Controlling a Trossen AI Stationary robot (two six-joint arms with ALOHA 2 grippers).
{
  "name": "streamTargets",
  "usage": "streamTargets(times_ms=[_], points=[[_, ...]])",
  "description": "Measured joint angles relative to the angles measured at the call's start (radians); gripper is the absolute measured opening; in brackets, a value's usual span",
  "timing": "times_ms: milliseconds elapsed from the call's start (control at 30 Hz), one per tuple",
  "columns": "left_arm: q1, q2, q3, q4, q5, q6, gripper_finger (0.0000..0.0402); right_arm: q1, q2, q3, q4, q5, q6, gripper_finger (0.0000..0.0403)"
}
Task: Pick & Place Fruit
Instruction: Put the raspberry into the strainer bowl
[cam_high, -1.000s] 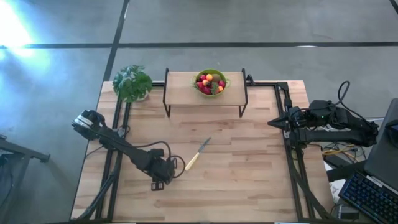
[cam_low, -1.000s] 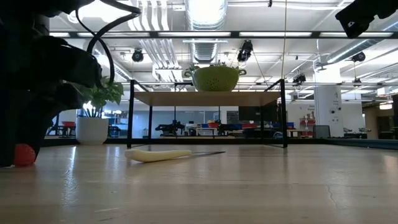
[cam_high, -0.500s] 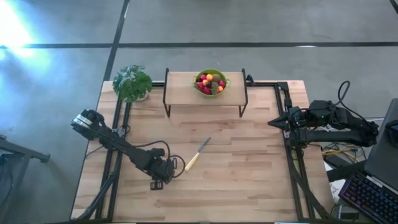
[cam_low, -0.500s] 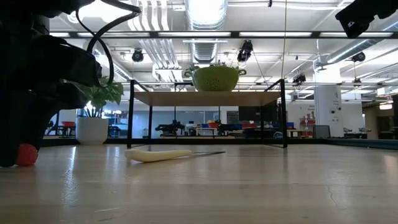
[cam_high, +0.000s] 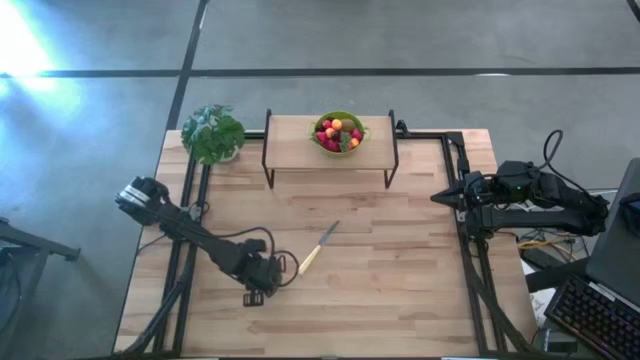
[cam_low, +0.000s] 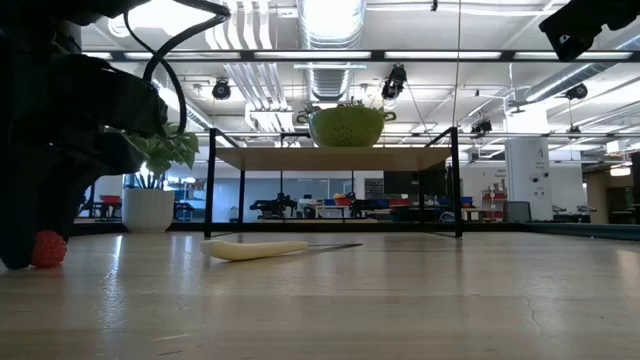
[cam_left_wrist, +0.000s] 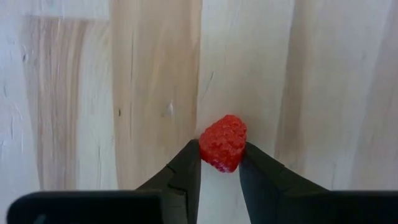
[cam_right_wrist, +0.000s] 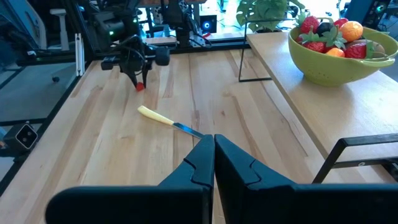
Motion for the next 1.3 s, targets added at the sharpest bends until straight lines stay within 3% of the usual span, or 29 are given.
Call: streamTargets(times_ms=[500,933,1300], points=[[0.018,0.001,0.017,0.138,-0.125,0.058,0.0096,0.0,0.0,0.0,0.0,0.0,0.0,0.0008],[0.133,-0.001,0.045,0.45,-0.238,0.313,0.0098,0.0,0.0,0.0,0.0,0.0,0.0,0.0008],[0.267,-0.002,0.208,0.455,-0.229,0.534,0.0098,0.0,0.0,0.0,0.0,0.0,0.0,0.0008]])
